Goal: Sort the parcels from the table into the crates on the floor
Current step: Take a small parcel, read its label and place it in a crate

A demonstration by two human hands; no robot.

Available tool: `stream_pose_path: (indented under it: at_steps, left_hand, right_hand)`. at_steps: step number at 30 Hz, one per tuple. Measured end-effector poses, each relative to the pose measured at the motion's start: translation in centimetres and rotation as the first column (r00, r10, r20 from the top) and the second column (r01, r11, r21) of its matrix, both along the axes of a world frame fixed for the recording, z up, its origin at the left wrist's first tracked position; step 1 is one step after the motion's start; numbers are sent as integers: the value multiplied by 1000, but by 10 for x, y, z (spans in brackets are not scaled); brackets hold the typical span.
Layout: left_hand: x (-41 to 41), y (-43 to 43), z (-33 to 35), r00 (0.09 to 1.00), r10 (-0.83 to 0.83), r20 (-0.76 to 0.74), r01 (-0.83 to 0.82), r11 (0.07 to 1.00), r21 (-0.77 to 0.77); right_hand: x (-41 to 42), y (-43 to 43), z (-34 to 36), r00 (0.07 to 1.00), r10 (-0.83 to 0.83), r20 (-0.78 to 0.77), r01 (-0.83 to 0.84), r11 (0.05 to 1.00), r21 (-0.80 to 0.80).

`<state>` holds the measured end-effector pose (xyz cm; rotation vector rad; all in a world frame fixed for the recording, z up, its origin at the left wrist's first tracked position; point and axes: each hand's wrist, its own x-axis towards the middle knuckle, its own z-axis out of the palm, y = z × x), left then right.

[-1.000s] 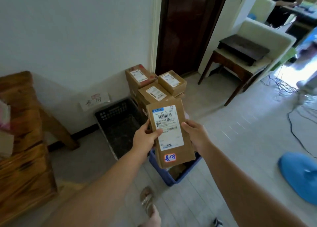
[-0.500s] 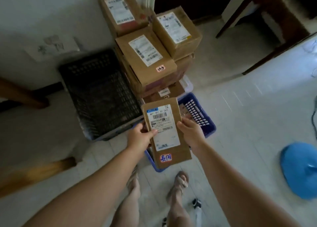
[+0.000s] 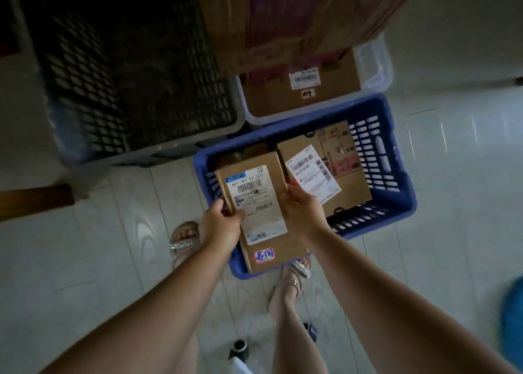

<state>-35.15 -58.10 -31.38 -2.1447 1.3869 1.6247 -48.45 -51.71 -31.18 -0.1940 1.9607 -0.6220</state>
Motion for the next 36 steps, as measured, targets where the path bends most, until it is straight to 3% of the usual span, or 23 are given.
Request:
stream_pose_path:
  at_steps: [6,16,22,28,36]
  left_hand:
    - [12,-16,-23,982,-102,159,120,987,-106]
    - [9,-32,-30,993,-113,34,115,992,-55]
    - [13,-43,-16,995,-103,-2,103,994,-31]
    - [13,-56,49,989,-132,-68,129,991,-47]
    - [36,-75,211,946,-248,-211,234,968,-87]
  right_hand:
    - [22,-17,-36,997,69,36,-71,997,43]
    - [21,-35,-61,998,49,41,-53,995,90]
    - [25,-34,-45,965,261,3,-258,953,162]
    - [25,-22,36,964,239,-115,-217,960,177]
    - [51,-41,215,981,-76,-179,82,996,28]
